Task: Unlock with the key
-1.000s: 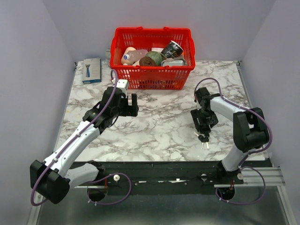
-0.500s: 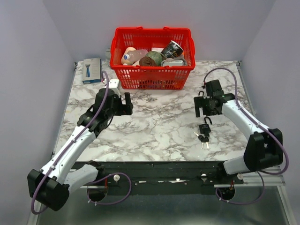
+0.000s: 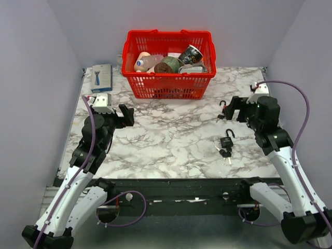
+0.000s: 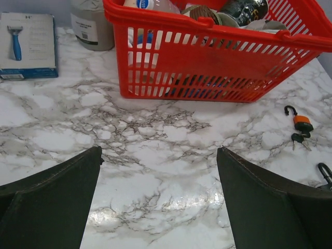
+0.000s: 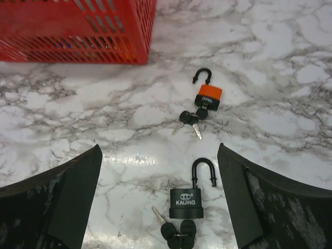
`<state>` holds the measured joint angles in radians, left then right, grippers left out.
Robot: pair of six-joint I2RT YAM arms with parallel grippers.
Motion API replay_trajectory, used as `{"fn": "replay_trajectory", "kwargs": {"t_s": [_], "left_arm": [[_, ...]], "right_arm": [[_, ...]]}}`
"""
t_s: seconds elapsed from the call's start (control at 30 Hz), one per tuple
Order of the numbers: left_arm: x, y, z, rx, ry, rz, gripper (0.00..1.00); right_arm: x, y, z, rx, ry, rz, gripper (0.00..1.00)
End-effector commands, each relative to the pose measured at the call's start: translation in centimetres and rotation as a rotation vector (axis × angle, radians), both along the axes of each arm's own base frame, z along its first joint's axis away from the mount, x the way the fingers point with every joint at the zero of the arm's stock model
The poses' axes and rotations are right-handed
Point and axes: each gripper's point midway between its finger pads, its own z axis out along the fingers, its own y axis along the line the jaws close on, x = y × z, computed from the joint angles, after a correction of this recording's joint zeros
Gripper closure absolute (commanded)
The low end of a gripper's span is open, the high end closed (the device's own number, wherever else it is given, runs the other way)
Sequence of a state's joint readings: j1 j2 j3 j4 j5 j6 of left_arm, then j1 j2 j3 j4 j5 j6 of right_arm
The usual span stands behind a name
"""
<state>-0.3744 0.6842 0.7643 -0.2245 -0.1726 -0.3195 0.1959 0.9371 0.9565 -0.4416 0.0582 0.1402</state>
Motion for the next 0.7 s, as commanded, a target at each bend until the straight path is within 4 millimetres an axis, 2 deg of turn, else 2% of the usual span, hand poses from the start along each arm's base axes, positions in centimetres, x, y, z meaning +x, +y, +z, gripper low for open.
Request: {"fn": "replay_trajectory", "kwargs": {"t_s": [0.0,0.1,0.23,0.67], "left_arm": [[0.4,2.0,1.0,0.023,-0.065,0.096,0.01],[0.4,2.3,1.1,0.025,-0.064,0.114,0.01],[0.4,2.3,1.3,0.012,-0.067,0.119,0.01],[0.3,2.2,1.3,0.011,-0.068,0.111,0.01]], "right_arm": [[-0.6,0.5,2.9,0.057,-0.178,0.027,0.00],[-1.6,1.1,4.1,0.079,-0.253,0.075,0.00],[-2.1,0.9,5.1,0.079,-0.305,0.074,0.00],[-2.3,1.2,4.9,0.074,-0.298,0.095,0.00]]}}
